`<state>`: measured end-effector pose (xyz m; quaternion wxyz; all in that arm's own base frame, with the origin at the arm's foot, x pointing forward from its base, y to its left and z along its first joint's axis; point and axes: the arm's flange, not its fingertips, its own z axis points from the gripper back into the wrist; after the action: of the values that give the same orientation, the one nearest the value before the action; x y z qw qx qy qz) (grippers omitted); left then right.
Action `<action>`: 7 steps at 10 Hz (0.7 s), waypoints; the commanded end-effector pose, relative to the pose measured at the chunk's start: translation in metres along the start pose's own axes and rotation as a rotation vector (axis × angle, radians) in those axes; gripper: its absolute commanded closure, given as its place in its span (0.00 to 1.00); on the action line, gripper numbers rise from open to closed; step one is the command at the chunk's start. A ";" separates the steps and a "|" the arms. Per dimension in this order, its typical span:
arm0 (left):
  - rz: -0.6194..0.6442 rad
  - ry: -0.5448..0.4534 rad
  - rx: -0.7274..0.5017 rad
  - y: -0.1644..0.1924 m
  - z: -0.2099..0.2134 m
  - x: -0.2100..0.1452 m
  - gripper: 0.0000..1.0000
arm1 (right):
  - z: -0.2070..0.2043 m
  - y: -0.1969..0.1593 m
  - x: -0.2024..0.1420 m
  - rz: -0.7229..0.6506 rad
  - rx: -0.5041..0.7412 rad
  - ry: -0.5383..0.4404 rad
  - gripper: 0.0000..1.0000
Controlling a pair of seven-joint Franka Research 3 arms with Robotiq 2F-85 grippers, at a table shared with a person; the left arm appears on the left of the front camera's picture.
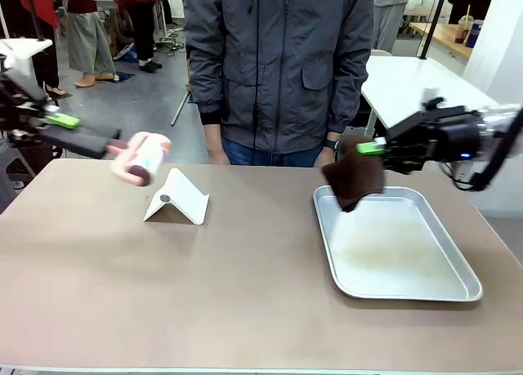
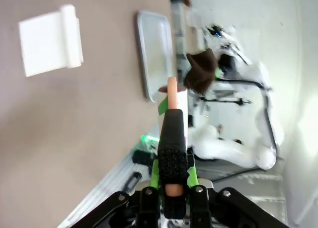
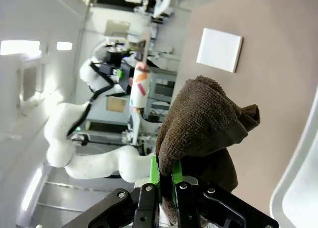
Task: Clean the surface of the table.
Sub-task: Return the Lint Roller and towel to their original positions.
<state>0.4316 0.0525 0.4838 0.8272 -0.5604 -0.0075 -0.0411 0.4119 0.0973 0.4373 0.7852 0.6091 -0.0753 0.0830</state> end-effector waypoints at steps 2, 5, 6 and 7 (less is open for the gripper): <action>-0.016 -0.018 0.175 -0.017 -0.073 -0.007 0.78 | -0.083 0.004 0.016 0.020 -0.123 0.008 0.89; -0.028 -0.058 0.298 -0.014 -0.134 0.006 0.78 | -0.136 -0.028 0.010 0.024 -0.236 0.050 0.89; -0.031 -0.082 0.330 -0.010 -0.146 0.009 0.78 | -0.144 -0.040 0.007 -0.009 -0.224 0.076 0.89; -0.033 -0.065 0.355 -0.005 -0.153 0.011 0.78 | -0.147 -0.048 0.007 0.014 -0.240 0.058 0.89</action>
<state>0.4359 -0.0927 0.4353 0.9071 -0.4150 -0.0522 -0.0467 0.4211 0.2249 0.3566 0.8562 0.5059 -0.0480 0.0936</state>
